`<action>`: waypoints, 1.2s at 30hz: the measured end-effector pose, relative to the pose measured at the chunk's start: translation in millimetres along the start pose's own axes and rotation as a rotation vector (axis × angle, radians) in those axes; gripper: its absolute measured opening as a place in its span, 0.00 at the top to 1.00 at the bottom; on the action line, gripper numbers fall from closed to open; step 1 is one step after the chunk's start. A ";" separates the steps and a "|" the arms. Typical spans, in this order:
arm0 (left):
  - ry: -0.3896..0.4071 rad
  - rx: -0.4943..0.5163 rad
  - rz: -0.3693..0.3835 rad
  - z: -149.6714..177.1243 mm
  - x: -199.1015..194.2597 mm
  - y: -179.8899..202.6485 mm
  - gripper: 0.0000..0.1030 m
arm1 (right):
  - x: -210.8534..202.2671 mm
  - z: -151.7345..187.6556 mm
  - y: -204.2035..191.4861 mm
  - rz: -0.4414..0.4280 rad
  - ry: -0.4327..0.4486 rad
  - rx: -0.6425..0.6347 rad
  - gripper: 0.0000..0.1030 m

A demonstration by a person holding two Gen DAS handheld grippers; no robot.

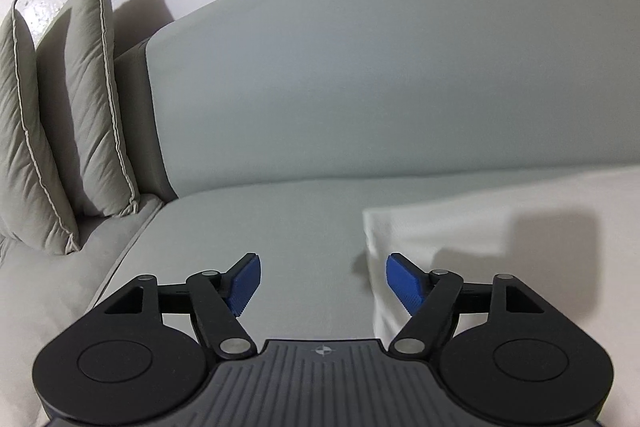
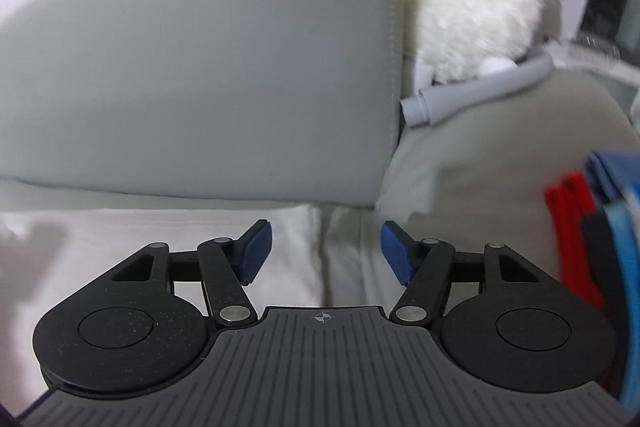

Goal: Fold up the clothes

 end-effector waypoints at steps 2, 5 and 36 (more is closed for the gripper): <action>-0.005 0.013 0.019 3.8 -18.1 -1.6 0.29 | -22.6 6.7 -6.5 -0.020 -0.020 0.002 0.35; 0.009 0.037 0.038 5.8 -51.3 -6.0 0.29 | -60.2 22.1 -22.4 -0.038 -0.042 -0.045 0.35; -0.176 -0.017 0.176 225.9 -192.4 36.6 0.48 | -192.8 279.7 -143.1 -0.235 -0.203 -0.174 0.61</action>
Point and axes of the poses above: each gripper's, at about its wrist camera, not at the fingertips, and x roughly the way its jaws point, y to its right, z to its underside, the point moved 6 cm from there along x, roughly the way its jaws point, and after that the axes turned 2 degrees about -y, right-handed, at the moved point
